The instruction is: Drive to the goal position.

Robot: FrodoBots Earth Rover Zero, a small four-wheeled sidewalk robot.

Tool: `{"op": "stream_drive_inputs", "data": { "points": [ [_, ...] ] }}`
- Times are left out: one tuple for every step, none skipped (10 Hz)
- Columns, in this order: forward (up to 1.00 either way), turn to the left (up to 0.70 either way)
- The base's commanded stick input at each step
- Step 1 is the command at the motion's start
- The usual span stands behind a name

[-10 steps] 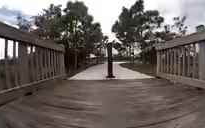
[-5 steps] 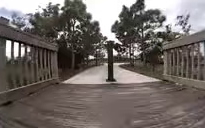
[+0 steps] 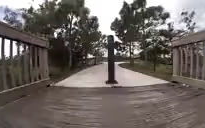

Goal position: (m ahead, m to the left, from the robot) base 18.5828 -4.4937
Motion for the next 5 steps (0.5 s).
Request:
{"op": "stream_drive_inputs", "data": {
  "points": [
    [0.85,0.00],
    [0.85,0.00],
    [0.85,0.33],
    [0.85,0.34],
    [0.85,0.34]
  ]
}}
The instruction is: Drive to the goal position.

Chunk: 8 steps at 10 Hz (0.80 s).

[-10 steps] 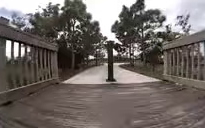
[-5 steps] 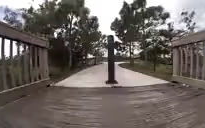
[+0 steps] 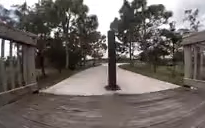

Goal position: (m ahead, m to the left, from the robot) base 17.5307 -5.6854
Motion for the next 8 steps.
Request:
{"op": "stream_drive_inputs", "data": {
  "points": [
    [0.85,0.34],
    [0.85,0.29],
    [0.85,0.03],
    [0.85,0.00],
    [0.85,0.00],
    [0.85,0.00],
    [0.85,0.00],
    [0.85,0.00]
  ]
}}
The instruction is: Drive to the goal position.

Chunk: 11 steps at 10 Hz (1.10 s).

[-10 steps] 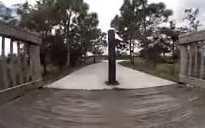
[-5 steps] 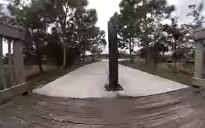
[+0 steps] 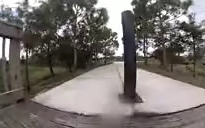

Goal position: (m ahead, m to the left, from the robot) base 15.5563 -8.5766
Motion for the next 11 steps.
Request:
{"op": "stream_drive_inputs", "data": {
  "points": [
    [0.85,0.00],
    [0.85,0.00],
    [0.85,0.00],
    [0.85,0.00],
    [0.85,0.00],
    [0.85,0.00],
    [0.85,0.00],
    [0.85,0.00],
    [0.85,0.00],
    [0.85,0.00],
    [0.85,0.00]
  ]
}}
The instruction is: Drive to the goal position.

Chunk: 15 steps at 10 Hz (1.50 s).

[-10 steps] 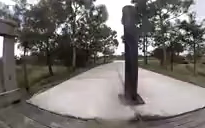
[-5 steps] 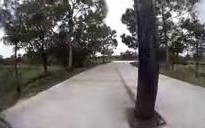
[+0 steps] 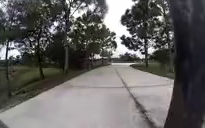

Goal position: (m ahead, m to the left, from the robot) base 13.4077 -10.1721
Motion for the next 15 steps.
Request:
{"op": "stream_drive_inputs", "data": {
  "points": [
    [0.85,0.00],
    [0.85,0.00],
    [0.85,0.00],
    [0.85,0.00],
    [0.85,0.00],
    [0.85,0.00],
    [0.85,0.00],
    [0.85,-0.04],
    [0.85,-0.27],
    [0.85,-0.34],
    [0.85,-0.34],
    [0.85,-0.34],
    [0.85,-0.34],
    [0.85,0.00],
    [0.85,0.00]
  ]
}}
